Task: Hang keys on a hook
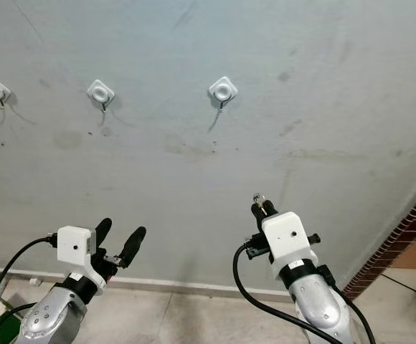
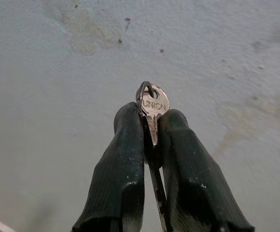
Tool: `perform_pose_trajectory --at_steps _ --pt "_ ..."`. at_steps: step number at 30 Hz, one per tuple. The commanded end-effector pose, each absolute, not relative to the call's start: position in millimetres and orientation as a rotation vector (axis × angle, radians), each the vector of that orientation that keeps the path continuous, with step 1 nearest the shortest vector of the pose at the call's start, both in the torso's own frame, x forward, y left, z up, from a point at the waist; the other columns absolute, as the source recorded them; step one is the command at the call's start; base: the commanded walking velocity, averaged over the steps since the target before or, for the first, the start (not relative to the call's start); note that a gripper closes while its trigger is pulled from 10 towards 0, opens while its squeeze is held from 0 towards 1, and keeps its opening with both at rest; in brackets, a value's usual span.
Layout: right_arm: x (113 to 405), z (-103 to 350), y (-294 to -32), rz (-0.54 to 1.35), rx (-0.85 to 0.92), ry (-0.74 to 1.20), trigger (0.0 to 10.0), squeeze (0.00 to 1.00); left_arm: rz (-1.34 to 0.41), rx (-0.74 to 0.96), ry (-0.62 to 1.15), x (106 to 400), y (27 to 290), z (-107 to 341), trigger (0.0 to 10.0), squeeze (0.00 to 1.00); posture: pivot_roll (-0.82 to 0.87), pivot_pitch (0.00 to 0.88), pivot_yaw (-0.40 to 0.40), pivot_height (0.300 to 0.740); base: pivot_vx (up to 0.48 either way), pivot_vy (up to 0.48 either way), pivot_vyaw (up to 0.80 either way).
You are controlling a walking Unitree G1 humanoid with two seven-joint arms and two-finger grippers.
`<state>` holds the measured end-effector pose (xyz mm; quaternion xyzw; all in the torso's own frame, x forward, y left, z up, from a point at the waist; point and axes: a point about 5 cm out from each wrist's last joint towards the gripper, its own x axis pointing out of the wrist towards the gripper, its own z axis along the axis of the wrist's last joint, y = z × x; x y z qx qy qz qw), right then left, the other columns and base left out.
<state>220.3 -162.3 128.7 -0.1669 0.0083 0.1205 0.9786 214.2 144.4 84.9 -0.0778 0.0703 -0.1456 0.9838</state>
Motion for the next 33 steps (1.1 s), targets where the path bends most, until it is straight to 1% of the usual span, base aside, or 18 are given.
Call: perform_pose_trajectory --at_steps 1,14,21,25,30,33 --pt "221 136 -158 0.256 -0.338 -0.015 10.0 0.0 -0.298 -0.151 0.139 216 145 86 10.0 0.0 -0.09 0.0 0.064 0.74 0.285 0.0 0.0" --pt "223 136 -156 0.263 -0.338 -0.016 10.0 0.0 -0.3 -0.15 0.145 217 145 85 10.0 0.0 -0.09 0.0 0.065 0.74 0.282 0.0 0.0" --pt "223 136 -155 0.265 -0.336 -0.017 10.0 0.0 -0.281 -0.151 0.155 217 147 82 10.0 0.0 -0.09 0.0 0.066 0.74 0.0 0.0 0.0" --pt "223 138 -153 0.271 -0.334 -0.026 10.0 0.0 -0.3 -0.092 0.144 215 147 83 10.0 0.0 -0.09 0.0 0.066 0.74 0.0 0.0 0.0" --pt "233 153 -138 0.333 -0.342 -0.09 10.0 0.0 -0.304 -0.065 0.128 213 148 87 10.0 0.0 -0.08 0.0 0.069 0.74 0.0 0.0 0.0" --pt "240 159 -135 0.337 -0.338 -0.116 10.0 0.0 -0.314 -0.038 0.118 212 148 89 10.0 0.0 -0.08 0.016 0.069 0.74 0.0 0.0 0.0"
